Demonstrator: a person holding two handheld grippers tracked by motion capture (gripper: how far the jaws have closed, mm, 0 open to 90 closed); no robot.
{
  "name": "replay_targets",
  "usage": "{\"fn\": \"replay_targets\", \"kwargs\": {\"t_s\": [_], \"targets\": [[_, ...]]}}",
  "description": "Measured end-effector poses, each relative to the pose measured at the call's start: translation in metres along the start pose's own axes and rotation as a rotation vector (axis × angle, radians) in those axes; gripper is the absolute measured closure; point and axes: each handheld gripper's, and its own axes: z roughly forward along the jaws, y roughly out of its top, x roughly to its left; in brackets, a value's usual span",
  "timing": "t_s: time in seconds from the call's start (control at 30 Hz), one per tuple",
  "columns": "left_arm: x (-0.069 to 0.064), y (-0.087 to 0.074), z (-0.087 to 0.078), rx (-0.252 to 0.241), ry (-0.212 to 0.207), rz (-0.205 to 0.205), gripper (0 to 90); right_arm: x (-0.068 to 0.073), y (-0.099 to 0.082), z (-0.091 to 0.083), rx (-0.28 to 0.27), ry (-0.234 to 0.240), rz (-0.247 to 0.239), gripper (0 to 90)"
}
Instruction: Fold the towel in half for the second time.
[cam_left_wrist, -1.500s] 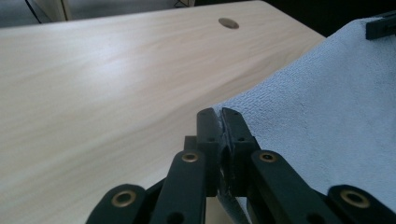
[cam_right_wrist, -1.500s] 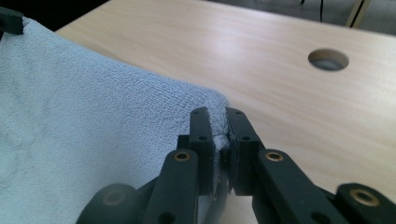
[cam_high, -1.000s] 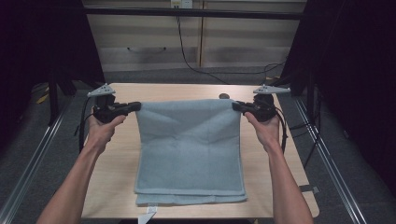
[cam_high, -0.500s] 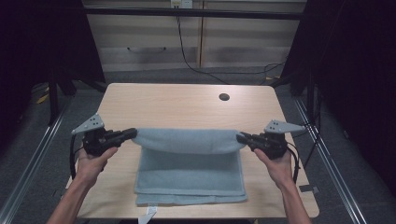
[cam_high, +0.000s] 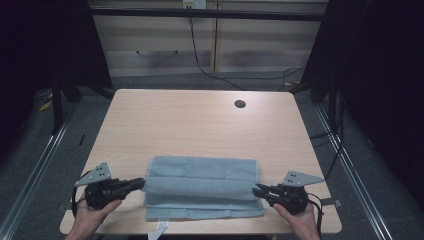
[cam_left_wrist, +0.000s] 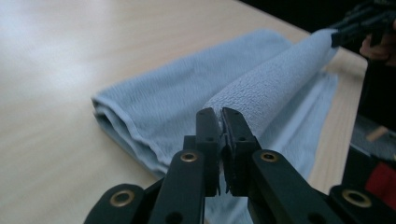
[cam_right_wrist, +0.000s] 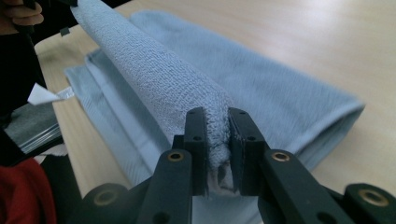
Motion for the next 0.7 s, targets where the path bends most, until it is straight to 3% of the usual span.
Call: {"fn": "replay_targets", "kwargs": {"t_s": [0.17,0.2,0.3,0.4,0.43,0.47,0.5,0.53,0.6,0.63,0.7], "targets": [[-0.005,-0.021,0.001,0.052,-0.028,-0.024,80.2,0.005,-0.011,-0.003,0.017,0.014,0.019,68.0],[-0.005,-0.023,-0.001,0.046,-0.035,-0.030,75.9,0.007,-0.013,-0.005,0.017,0.013,0.026,60.3],[-0.007,-0.021,-0.007,0.022,-0.044,-0.033,68.7,0.009,-0.014,-0.009,-0.001,0.007,0.033,55.8],[-0.008,-0.014,-0.013,-0.019,-0.040,-0.042,57.5,0.010,-0.010,-0.017,-0.057,-0.008,0.044,48.3],[-0.006,-0.011,-0.015,-0.028,-0.010,-0.041,54.2,0.009,-0.006,-0.021,-0.088,-0.044,0.048,46.7],[-0.006,-0.011,-0.015,-0.028,-0.010,-0.041,50.9,0.009,-0.006,-0.021,-0.088,-0.044,0.048,46.7],[-0.002,-0.010,-0.016,-0.025,0.014,-0.056,46.2,0.006,-0.003,-0.022,-0.096,-0.090,0.038,44.2],[0.002,-0.010,-0.016,-0.020,0.049,-0.072,46.2,0.006,-0.003,-0.022,-0.096,-0.090,0.038,44.2],[0.010,-0.012,-0.018,-0.032,0.079,-0.098,39.7,0.000,-0.002,-0.024,-0.112,-0.130,0.064,41.7],[0.014,-0.014,-0.019,-0.034,0.099,-0.106,35.1,-0.008,-0.004,-0.025,-0.126,-0.192,0.091,39.2],[0.024,-0.020,-0.021,-0.031,0.130,-0.152,33.0,-0.013,-0.006,-0.027,-0.122,-0.211,0.096,39.2]]}}
